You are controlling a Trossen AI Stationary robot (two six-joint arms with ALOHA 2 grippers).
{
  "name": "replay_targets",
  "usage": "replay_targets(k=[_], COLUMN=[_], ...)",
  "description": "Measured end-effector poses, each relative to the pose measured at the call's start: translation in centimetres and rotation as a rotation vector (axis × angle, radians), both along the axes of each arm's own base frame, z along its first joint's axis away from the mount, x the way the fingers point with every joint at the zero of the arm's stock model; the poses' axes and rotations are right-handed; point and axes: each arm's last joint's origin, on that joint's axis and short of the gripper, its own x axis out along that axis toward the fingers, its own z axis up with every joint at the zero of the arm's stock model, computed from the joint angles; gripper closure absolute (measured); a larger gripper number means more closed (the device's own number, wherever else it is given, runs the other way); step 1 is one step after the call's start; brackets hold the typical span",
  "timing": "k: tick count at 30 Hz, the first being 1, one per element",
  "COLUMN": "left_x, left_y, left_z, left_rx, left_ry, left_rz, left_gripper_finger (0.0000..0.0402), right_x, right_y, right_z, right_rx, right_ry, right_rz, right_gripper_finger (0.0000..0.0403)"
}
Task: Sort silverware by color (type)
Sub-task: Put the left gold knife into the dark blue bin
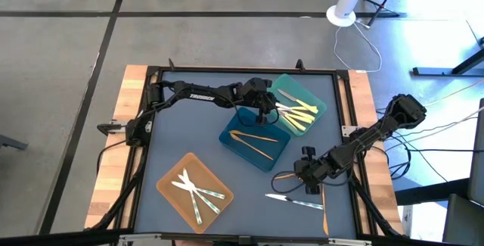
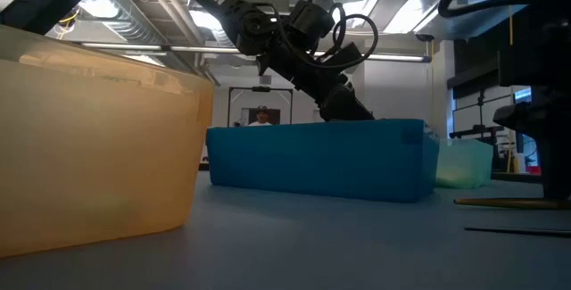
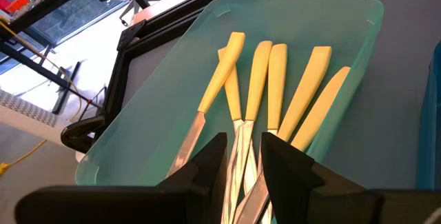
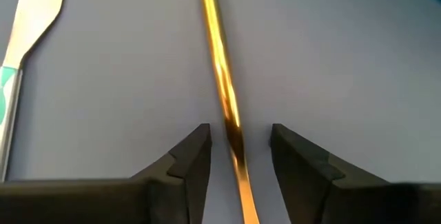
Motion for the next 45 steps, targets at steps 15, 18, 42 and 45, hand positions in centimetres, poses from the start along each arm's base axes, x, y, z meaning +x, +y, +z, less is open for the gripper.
replay_targets(k=[15, 18, 42, 45], left_x=[0.0, 0.0, 0.0, 0.01], left_y=[0.0, 0.0, -0.01, 0.0], left_z=[0.01, 0.01, 0.01, 0.01], left_rx=[0.0, 0.0, 0.0, 0.001], left_ry=[0.0, 0.0, 0.0, 0.0], left_rz=[0.0, 0.0, 0.0, 0.0], left_gripper_finger=[0.0318, 0.0318, 0.0318, 0.0318], right_x=[0.0, -0.01, -0.05, 0.07], right_y=[0.03, 0.02, -0.01, 0.08], right_z=[-0.03, -0.05, -0.01, 0.26], right_rx=[0.005, 0.004, 0.003, -0.002], right_ry=[0.003, 0.004, 0.004, 0.004], right_rz=[0.005, 0.005, 0.007, 0.032], right_gripper_finger=[0.0359, 0.0371, 0.0401, 0.0401])
